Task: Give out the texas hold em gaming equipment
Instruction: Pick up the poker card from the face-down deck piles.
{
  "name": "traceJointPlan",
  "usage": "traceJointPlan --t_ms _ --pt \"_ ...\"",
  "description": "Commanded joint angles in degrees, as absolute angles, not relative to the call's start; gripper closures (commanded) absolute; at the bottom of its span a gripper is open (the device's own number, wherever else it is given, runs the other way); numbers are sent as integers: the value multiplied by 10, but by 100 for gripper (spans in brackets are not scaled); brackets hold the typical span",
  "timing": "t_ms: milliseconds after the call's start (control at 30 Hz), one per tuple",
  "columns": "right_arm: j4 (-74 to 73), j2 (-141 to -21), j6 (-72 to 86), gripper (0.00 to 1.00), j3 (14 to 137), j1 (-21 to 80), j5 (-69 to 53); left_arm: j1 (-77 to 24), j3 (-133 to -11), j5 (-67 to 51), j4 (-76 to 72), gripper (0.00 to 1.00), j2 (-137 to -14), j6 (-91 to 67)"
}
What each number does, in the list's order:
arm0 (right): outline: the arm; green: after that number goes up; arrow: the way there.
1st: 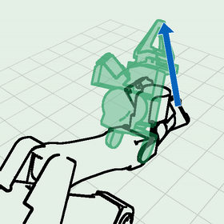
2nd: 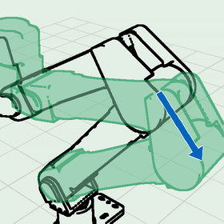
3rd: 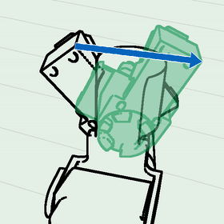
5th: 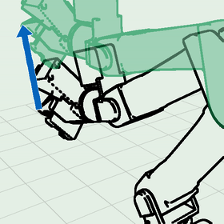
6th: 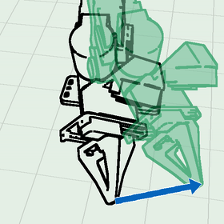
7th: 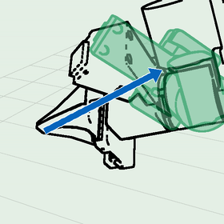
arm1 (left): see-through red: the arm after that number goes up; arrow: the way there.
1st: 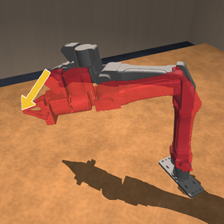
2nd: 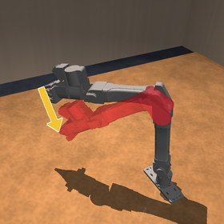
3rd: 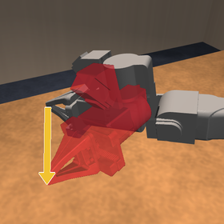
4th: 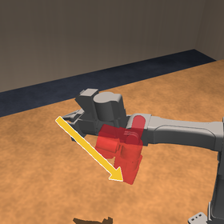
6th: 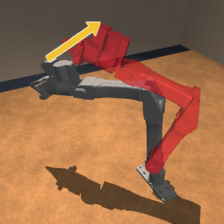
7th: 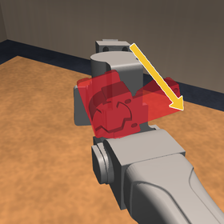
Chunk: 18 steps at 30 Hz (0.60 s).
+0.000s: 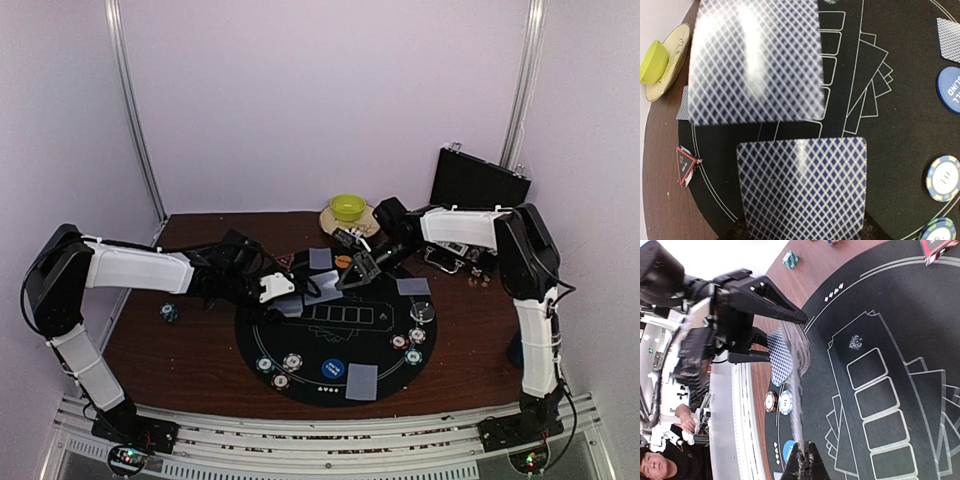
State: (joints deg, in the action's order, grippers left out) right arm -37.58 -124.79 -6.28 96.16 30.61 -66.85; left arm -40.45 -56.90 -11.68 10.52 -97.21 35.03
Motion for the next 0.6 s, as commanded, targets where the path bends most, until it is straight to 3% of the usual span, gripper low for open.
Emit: traceJointPlan --t_ms 0,300,567 --pt "-447 -1220 -144 100 981 297 -663 -401 -572 -118 90 49 -973 349" --pt "-765 -1280 -411 100 1088 291 -616 -402 -573 -120 92 49 -973 350" --pt "-779 -1245 -459 100 1040 299 -490 -401 -574 -123 95 49 -971 352"
